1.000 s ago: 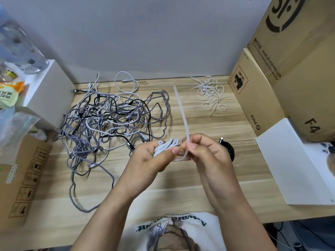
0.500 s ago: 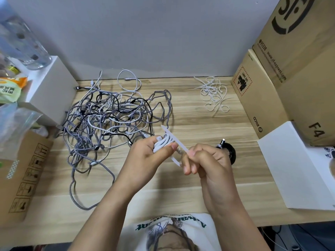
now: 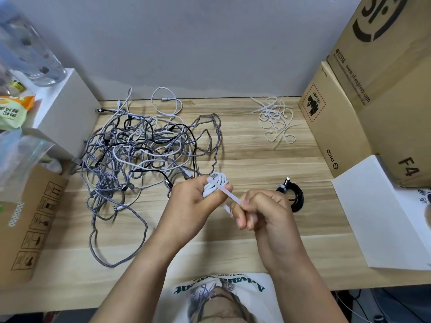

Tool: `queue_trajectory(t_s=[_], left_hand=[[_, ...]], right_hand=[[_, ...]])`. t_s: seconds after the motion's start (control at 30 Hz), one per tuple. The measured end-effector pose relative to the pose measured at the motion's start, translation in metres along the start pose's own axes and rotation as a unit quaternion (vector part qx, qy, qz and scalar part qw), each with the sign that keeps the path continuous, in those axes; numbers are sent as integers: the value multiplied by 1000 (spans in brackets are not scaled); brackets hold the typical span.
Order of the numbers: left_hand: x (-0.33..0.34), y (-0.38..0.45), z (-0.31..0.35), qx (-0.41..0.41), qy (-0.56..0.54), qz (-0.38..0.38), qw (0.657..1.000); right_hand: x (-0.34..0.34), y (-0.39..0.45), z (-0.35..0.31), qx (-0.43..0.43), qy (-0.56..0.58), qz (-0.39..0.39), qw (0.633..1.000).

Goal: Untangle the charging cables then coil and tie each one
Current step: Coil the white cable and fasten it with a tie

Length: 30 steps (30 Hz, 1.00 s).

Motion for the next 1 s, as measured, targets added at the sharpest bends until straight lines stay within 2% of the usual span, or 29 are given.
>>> queue_trajectory(t_s=[0.37,0.67,1.0], left_hand=[[2,0,-1,-16,-17,-1,1000],[2,0,-11,18,78,14,997],[1,2,-5,10,39,10,999]], right_hand=[[-2,3,5,13,25,14,1000],[-1,1,6,36,22,18,999],[-6,2,11,-2,59,100,993]])
Point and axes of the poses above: each hand's wrist, its own y-axis towards the middle knuckle, its own x-axis out of the palm, z = x × y, the point moved 5 cm from there along y, towards the middle knuckle, and after that the axes turned 1 degree about z, right-handed, at the moved point
